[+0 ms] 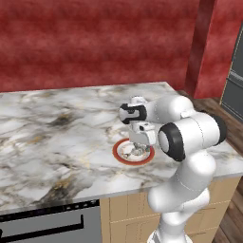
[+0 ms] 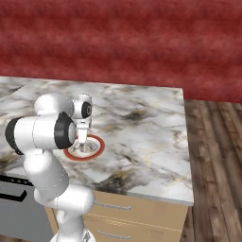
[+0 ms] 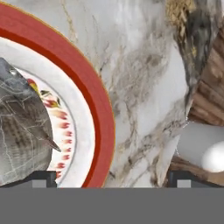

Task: Place the fish on the bottom rack of the oven, and slide the tray back inside. Close the oven door.

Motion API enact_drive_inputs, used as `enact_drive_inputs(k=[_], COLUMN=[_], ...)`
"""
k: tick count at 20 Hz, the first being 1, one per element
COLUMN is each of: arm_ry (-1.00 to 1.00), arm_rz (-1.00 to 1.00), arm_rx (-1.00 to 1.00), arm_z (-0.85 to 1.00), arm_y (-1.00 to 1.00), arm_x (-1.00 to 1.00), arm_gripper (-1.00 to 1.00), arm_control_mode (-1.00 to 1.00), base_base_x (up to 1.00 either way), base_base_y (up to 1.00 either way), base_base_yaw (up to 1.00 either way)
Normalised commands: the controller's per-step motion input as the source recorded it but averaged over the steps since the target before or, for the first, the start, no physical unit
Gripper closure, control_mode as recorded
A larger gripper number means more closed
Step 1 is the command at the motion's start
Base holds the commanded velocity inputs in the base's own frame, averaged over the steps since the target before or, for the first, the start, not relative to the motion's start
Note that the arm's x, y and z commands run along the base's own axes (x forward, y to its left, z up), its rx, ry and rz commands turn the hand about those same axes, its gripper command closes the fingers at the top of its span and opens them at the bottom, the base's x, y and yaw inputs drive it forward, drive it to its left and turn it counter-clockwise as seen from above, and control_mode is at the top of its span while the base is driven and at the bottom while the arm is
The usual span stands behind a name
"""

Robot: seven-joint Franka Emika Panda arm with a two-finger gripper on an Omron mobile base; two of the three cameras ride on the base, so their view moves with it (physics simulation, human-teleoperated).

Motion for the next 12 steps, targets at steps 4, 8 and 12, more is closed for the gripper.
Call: enact_drive_inputs(k=[4, 8, 12], arm_ry=[-0.15, -0.45, -0.39], arm_rz=[0.03, 0.00, 0.00], arm_rx=[-0.12, 0.00, 0.00], arm_z=[-0.19, -0.40, -0.31], arm_y=[0.37, 0.21, 0.13], arm_x=[0.05, 0.00, 0.00], arm_gripper=[-1.00, -1.00, -1.00], arm_control_mode=[-1.00, -1.00, -1.00], base_base_x=[0.00, 0.00, 0.00], base_base_y=[0.00, 0.00, 0.00], base_base_yaw=[0.00, 0.00, 0.00])
